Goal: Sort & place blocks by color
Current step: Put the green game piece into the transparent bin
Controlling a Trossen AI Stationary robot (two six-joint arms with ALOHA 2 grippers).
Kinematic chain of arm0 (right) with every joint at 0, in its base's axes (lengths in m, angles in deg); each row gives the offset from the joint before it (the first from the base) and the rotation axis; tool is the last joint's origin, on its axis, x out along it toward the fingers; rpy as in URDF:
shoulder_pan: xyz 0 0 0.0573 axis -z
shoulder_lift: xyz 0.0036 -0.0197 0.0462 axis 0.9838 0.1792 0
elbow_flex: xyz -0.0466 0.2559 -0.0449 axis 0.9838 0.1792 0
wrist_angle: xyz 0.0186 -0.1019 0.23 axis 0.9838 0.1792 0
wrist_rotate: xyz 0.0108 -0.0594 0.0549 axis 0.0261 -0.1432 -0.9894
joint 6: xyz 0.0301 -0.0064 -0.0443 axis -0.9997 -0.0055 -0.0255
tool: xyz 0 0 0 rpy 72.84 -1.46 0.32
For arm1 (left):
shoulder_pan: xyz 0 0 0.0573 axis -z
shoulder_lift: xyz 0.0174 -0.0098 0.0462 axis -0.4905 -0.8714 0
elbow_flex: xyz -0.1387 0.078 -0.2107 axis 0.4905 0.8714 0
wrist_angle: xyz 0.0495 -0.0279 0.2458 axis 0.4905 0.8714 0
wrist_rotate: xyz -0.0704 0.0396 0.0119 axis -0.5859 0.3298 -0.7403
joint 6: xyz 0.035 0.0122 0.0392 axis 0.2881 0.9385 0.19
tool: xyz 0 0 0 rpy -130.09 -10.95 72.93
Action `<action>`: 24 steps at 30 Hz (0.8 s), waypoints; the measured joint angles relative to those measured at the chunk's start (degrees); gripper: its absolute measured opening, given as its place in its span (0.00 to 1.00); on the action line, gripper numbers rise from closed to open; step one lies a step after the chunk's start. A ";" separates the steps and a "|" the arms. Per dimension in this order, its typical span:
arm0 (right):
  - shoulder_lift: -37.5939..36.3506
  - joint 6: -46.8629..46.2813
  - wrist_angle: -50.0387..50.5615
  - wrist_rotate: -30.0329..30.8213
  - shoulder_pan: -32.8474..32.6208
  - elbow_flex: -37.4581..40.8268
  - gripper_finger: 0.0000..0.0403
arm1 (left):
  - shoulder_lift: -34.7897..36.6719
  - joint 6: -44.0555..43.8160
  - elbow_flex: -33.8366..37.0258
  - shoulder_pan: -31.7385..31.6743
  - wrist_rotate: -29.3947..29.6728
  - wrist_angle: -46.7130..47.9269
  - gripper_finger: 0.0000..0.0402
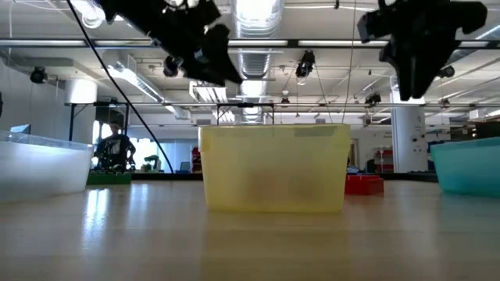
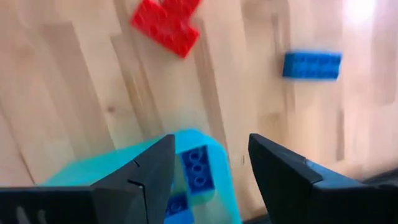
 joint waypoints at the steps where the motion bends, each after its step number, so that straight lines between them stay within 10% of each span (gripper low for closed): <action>1: -0.11 0.46 -0.03 0.21 0.00 -0.96 0.48 | 0.00 -3.85 -1.07 -1.16 0.02 5.59 0.76; 9: -2.02 3.65 -0.34 3.36 0.00 -5.73 0.48 | -0.02 -20.47 -5.14 -11.94 -3.49 41.01 0.76; 16: -4.51 5.36 -1.43 5.60 -0.02 -5.52 0.48 | -0.09 -10.70 -4.68 -23.60 -19.42 57.45 0.76; 24: -4.89 8.00 -5.23 5.61 -0.02 -5.42 0.48 | -0.11 -3.60 -4.19 -34.68 -21.99 65.03 0.76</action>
